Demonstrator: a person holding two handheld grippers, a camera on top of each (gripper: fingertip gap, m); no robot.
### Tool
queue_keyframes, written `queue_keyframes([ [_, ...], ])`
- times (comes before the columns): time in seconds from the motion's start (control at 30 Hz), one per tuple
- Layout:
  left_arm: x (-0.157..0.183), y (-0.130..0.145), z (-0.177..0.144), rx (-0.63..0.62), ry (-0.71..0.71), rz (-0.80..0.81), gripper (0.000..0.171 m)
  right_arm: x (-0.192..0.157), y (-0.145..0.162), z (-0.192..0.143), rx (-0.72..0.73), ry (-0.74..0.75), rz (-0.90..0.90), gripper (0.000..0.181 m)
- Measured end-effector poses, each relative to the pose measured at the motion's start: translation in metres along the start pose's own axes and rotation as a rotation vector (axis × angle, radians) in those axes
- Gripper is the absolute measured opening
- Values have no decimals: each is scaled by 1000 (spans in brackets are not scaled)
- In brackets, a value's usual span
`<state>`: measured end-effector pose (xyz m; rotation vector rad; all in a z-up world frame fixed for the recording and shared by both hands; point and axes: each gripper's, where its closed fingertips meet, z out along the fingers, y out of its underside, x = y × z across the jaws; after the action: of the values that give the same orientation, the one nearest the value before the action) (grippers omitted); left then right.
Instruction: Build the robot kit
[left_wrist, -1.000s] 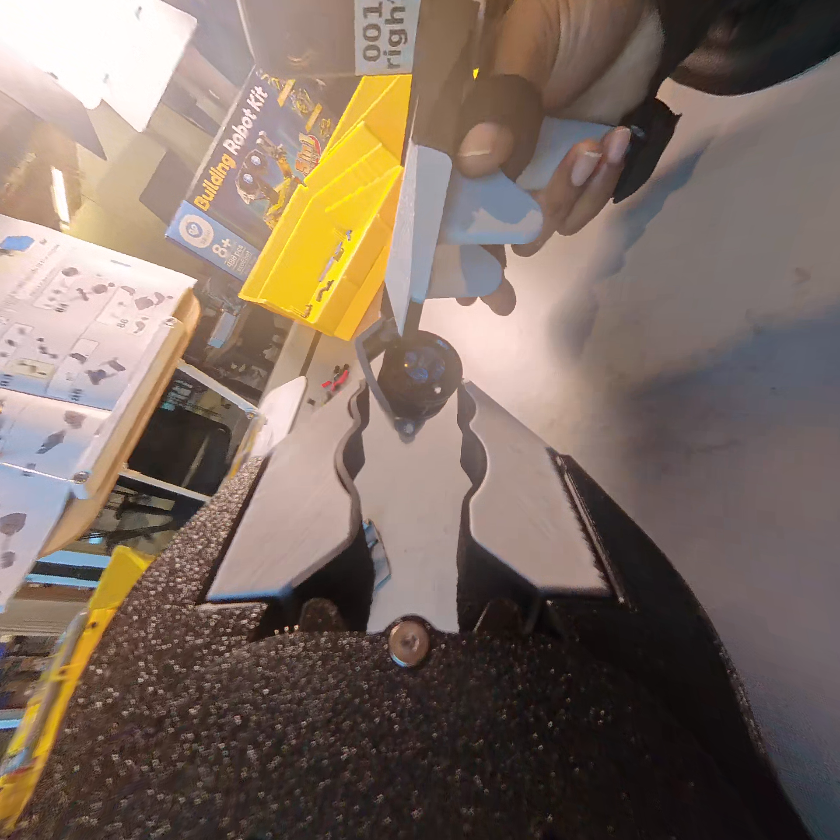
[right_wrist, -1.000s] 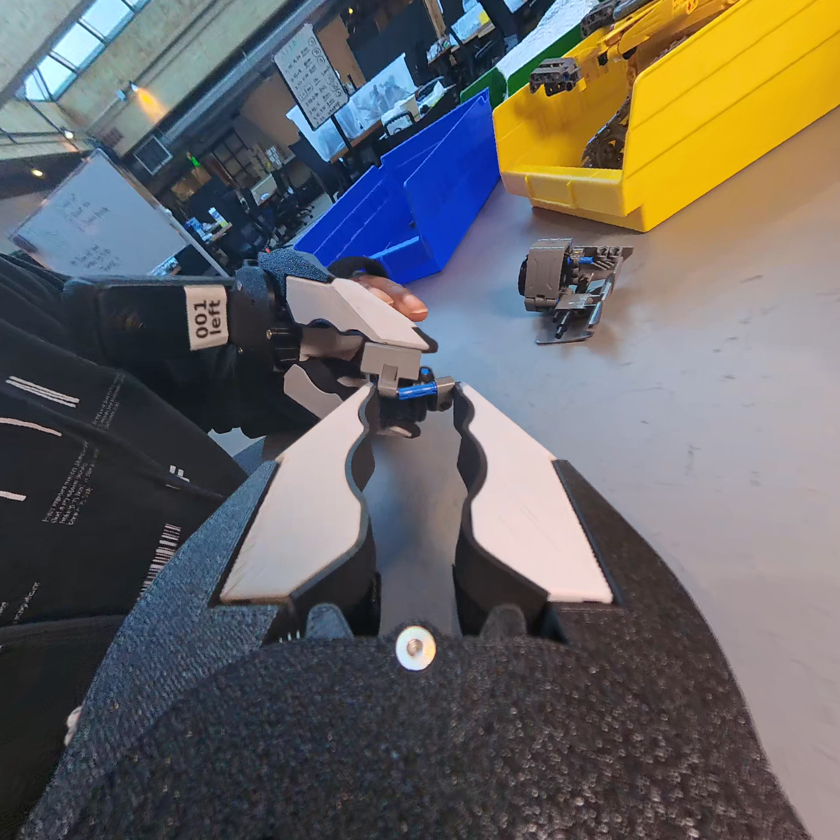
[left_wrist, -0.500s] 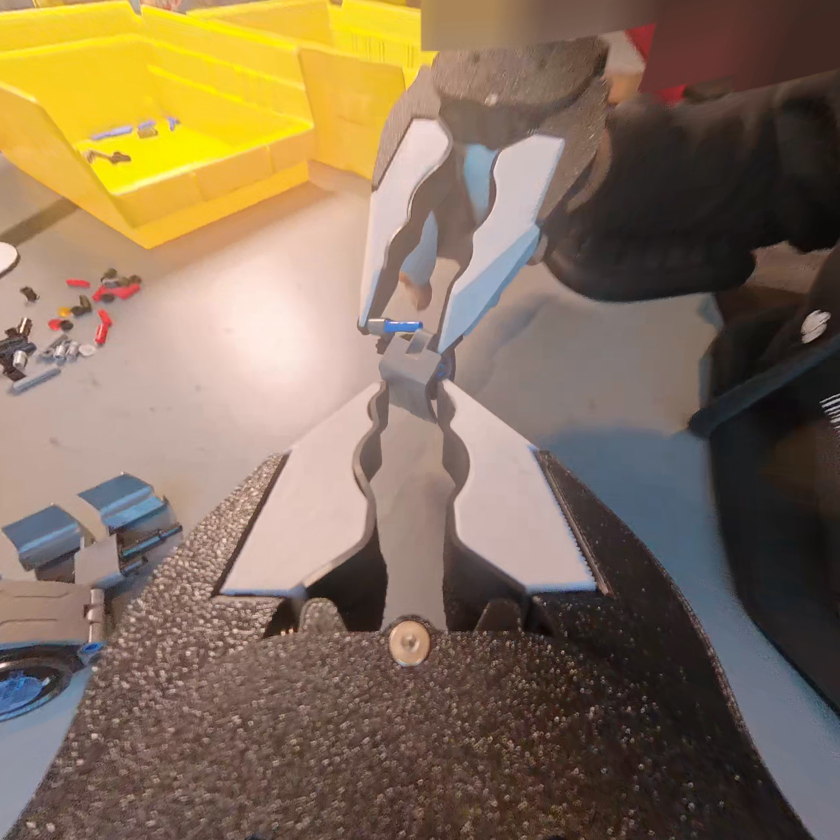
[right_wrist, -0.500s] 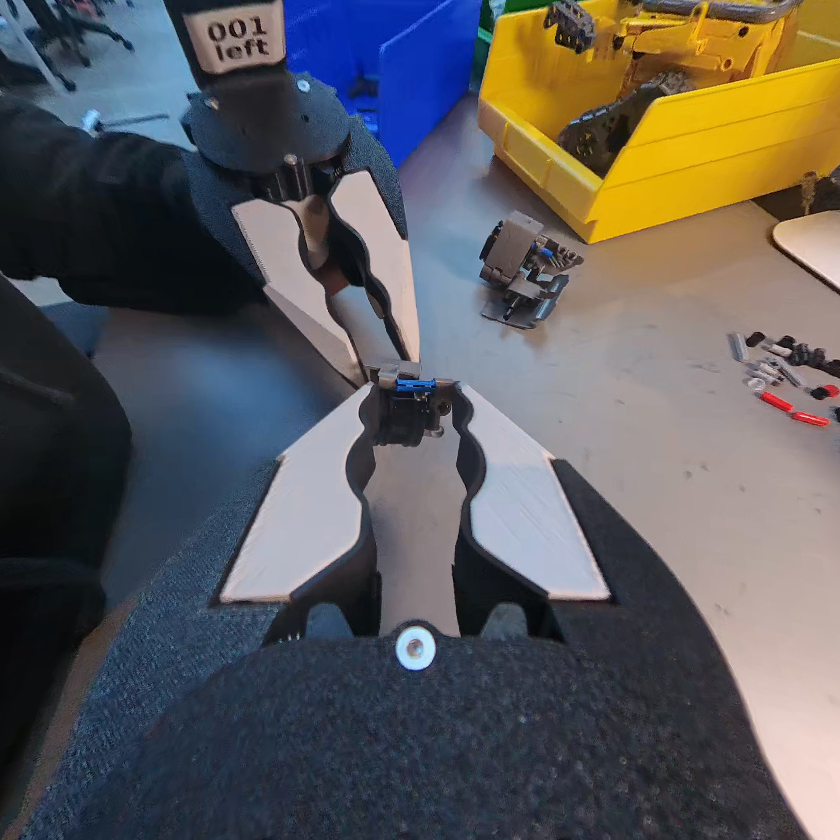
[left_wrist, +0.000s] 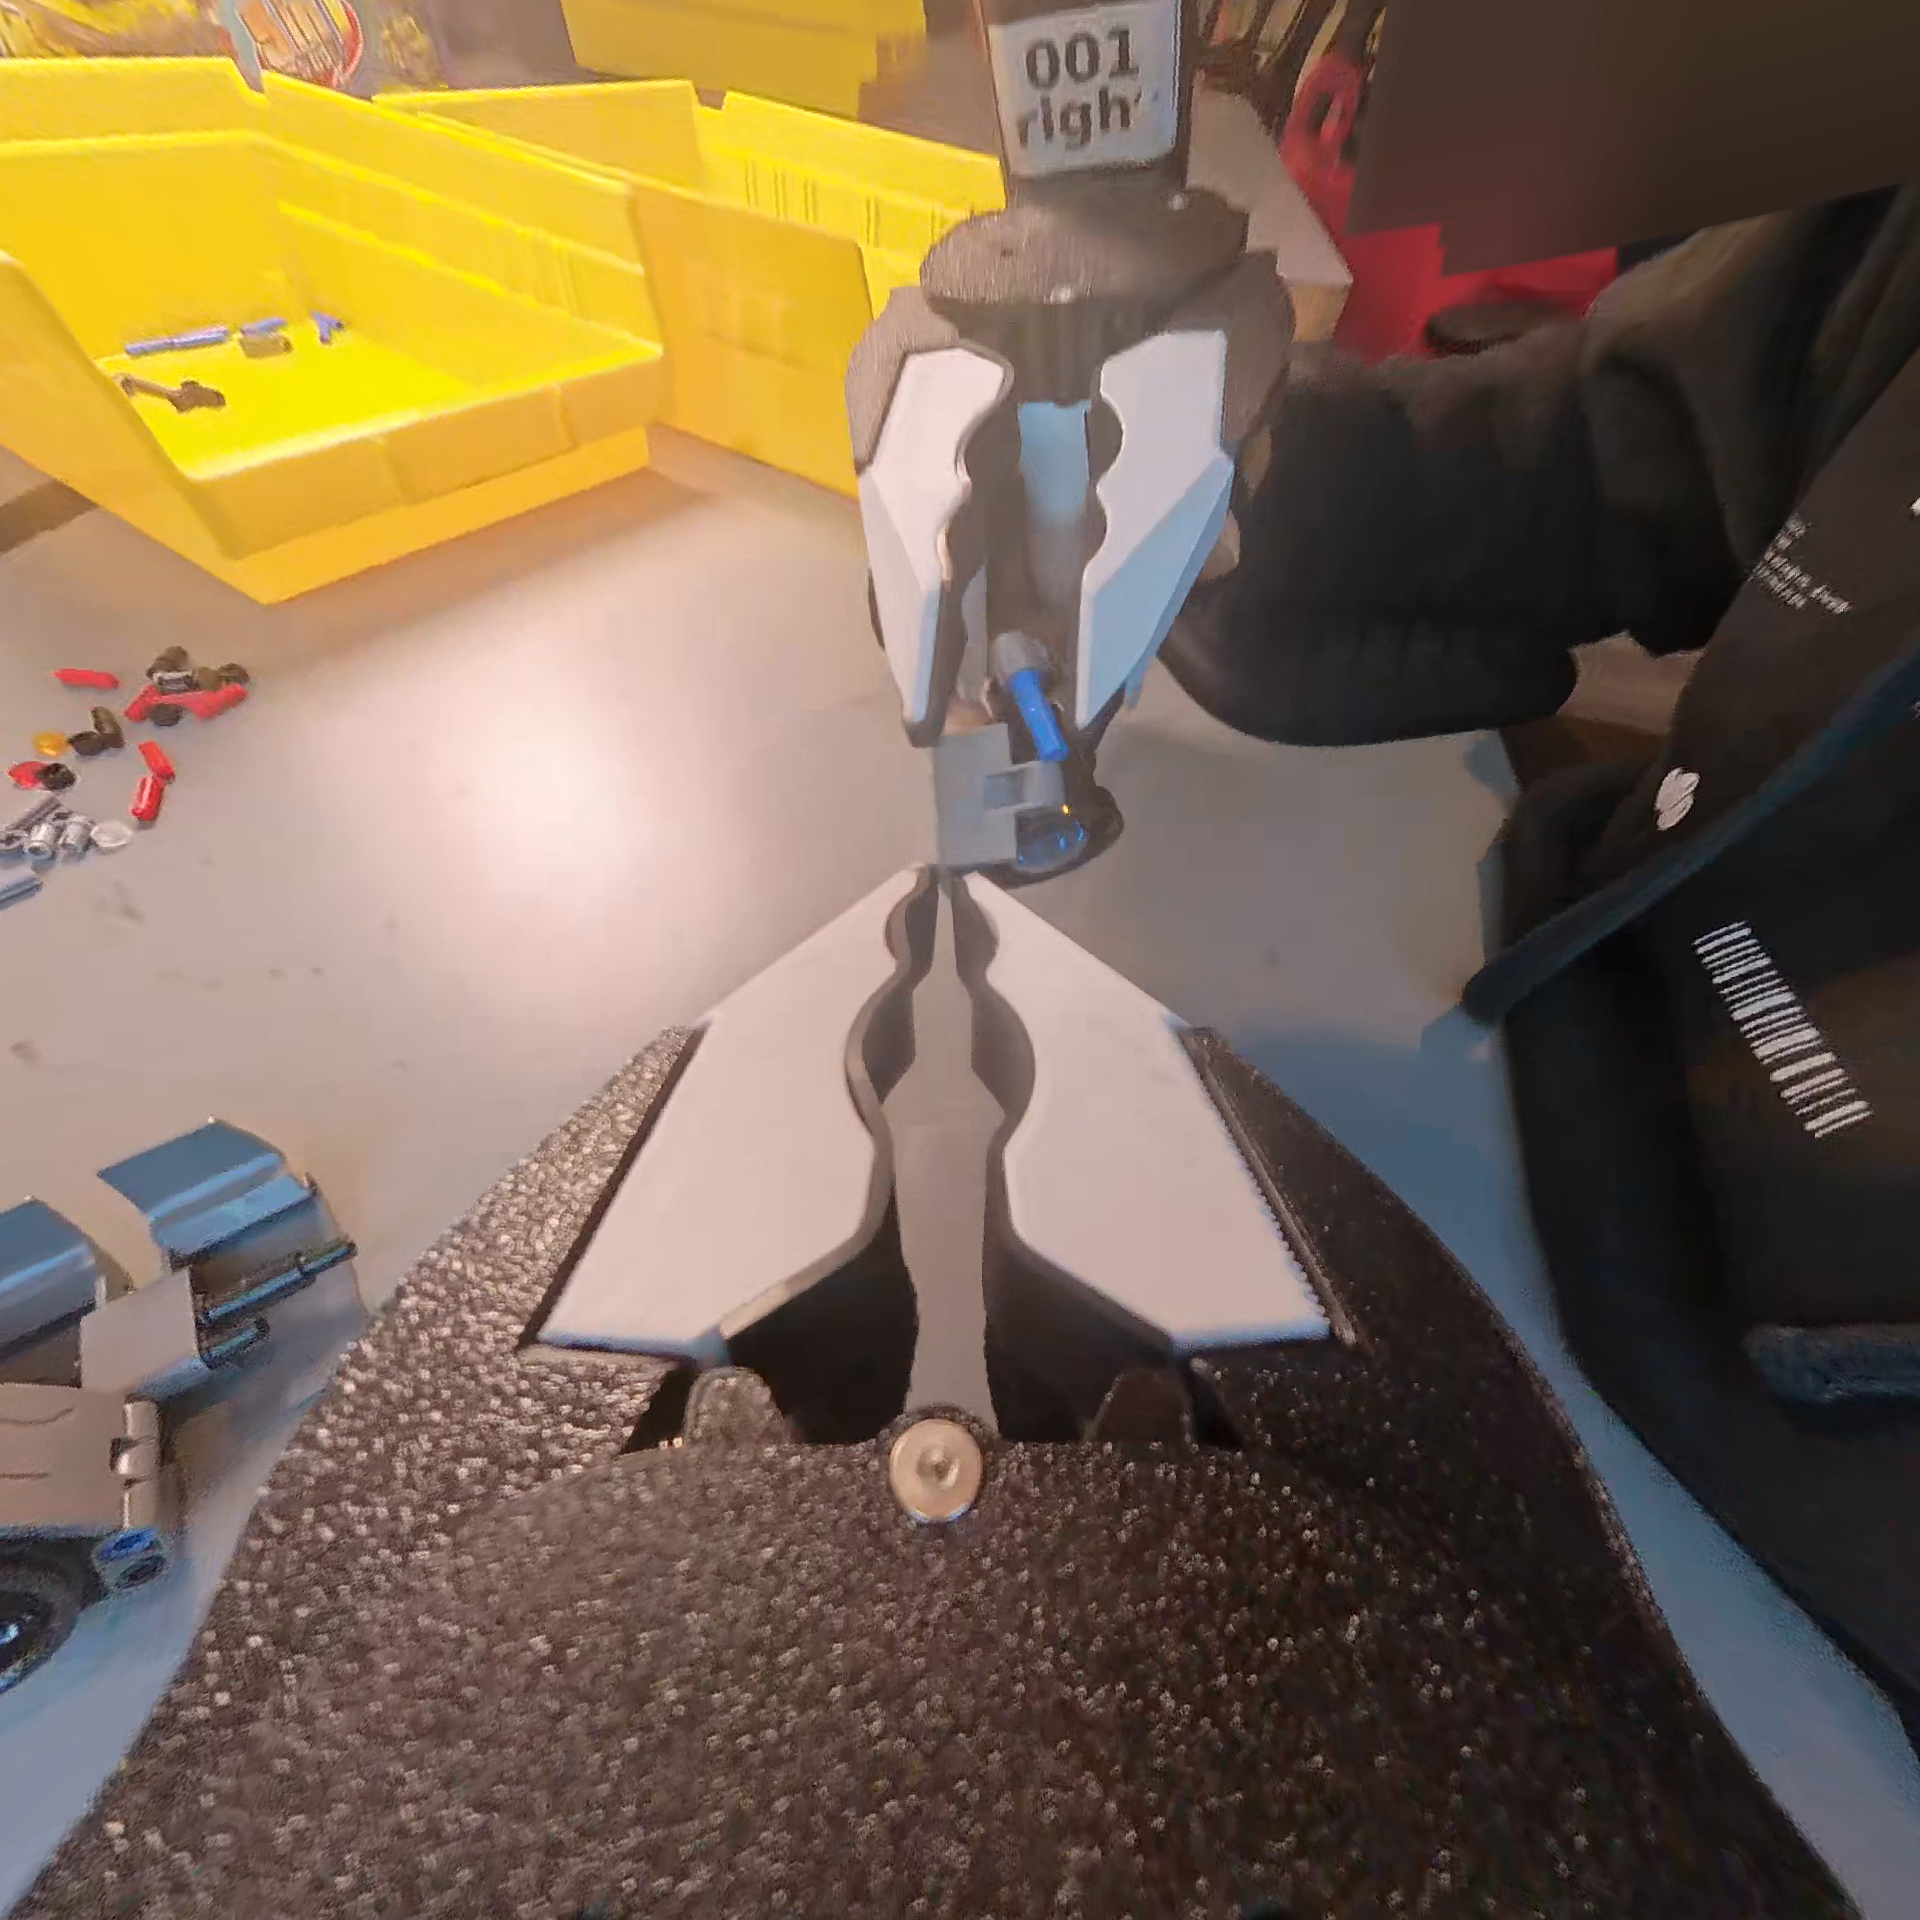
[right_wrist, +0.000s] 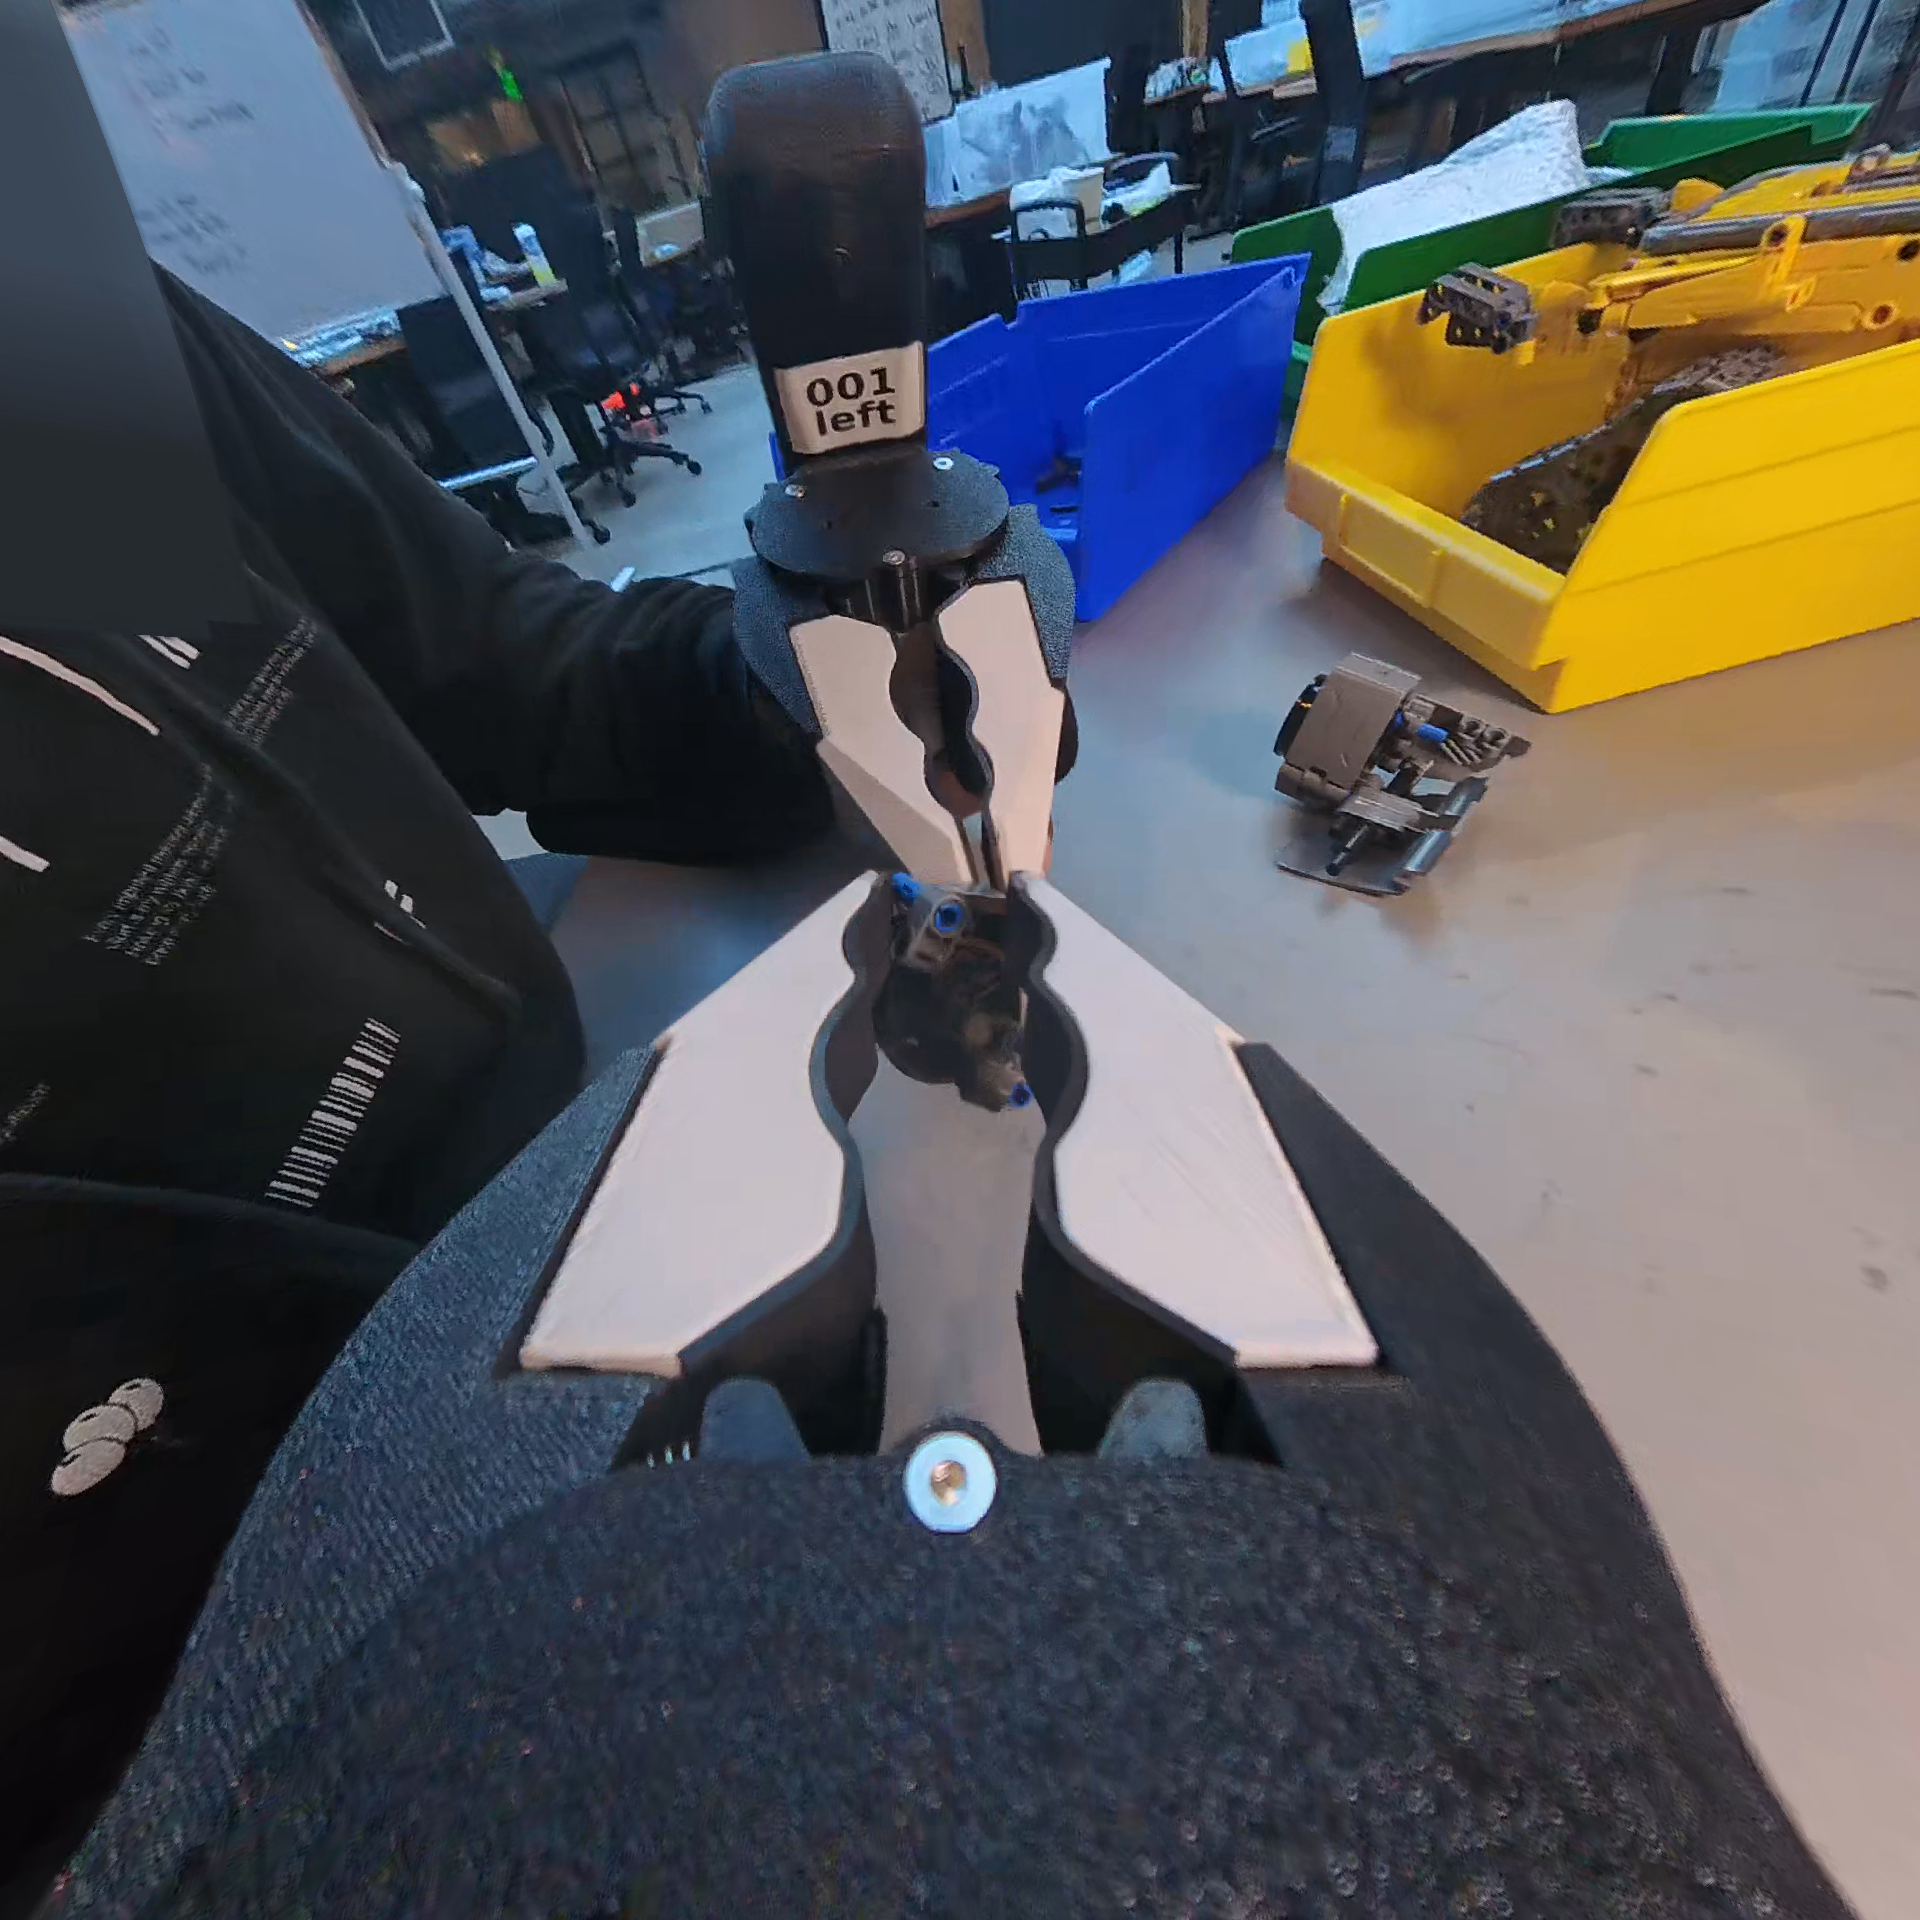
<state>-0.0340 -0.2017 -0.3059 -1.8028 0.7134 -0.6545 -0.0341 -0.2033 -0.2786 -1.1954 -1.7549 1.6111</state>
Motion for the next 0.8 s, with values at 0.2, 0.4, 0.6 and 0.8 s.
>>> queue_keyframes([
  [0.2,2,-16,-7,93,30,-63,1,-3,-14,-9,102,-56,22,18],
  [0.4,0,-21,-12,116,22,-64,1,-6,-20,-15,137,-97,28,18],
  [0.6,0,-18,-9,90,1,-40,1,-8,-16,-12,114,-121,85,11],
  [0.8,1,-29,-14,164,-4,-3,15,-12,-26,-15,189,-184,167,10],
])
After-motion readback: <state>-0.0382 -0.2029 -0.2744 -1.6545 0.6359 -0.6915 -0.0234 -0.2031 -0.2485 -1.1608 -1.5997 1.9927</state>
